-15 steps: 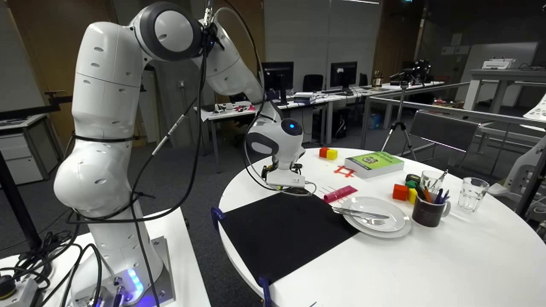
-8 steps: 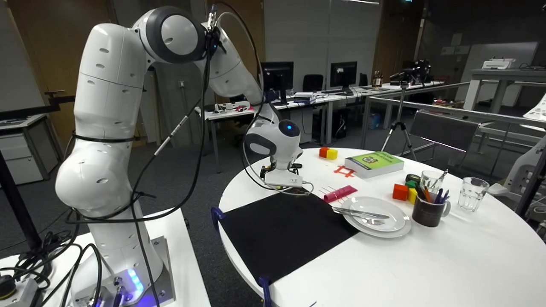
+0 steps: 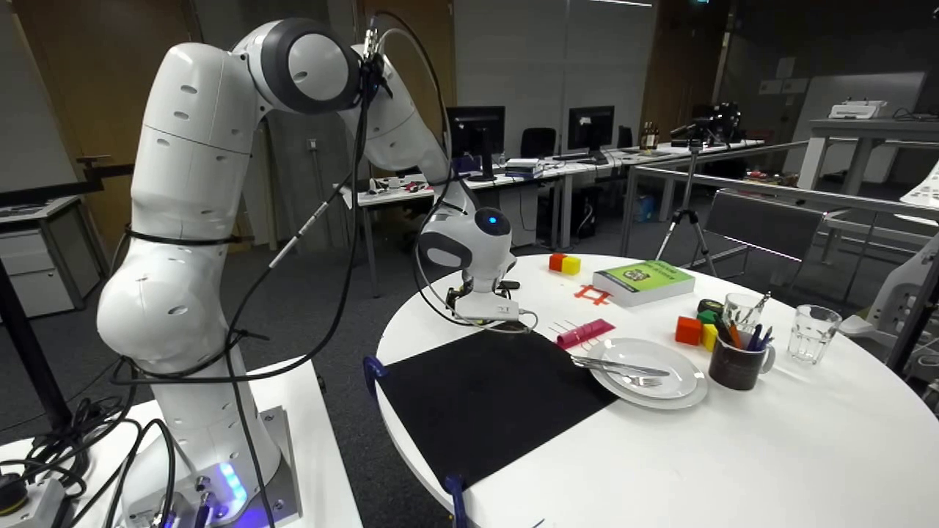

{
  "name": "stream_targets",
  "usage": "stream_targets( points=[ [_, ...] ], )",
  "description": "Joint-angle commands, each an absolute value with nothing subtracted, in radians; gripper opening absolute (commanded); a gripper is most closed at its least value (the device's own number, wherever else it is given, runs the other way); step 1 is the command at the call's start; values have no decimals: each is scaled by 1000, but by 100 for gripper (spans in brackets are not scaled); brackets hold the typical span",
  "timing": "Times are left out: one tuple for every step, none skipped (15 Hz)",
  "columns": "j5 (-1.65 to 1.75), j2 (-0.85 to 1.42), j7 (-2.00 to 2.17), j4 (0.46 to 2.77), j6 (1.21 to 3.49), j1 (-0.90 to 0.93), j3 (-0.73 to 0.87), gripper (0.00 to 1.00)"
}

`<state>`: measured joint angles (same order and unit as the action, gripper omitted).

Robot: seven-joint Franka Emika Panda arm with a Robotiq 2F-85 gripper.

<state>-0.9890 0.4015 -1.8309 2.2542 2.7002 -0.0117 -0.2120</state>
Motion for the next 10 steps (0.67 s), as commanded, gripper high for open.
stream_targets(
  points=[
    [-1000,429,-1922,2224,2756,-16,-226,100],
    [-1000,436,-1942,2217,2764,-17,-227,100],
    [-998,443,-1955,2208,2763,-17,-227,100],
    [-999,449,-1967,2199,2764,-16,-227,100],
    [-1002,458,-1974,2188,2764,-15,-228,100],
    [-1009,464,-1977,2178,2766,-14,-230,100],
    [-1015,470,-1978,2167,2770,-13,-232,100],
    [-1018,478,-1969,2155,2770,-11,-234,100],
    [-1021,486,-1966,2143,2774,-10,-236,100],
    [-1025,495,-1961,2131,2779,-8,-238,100]
  ],
)
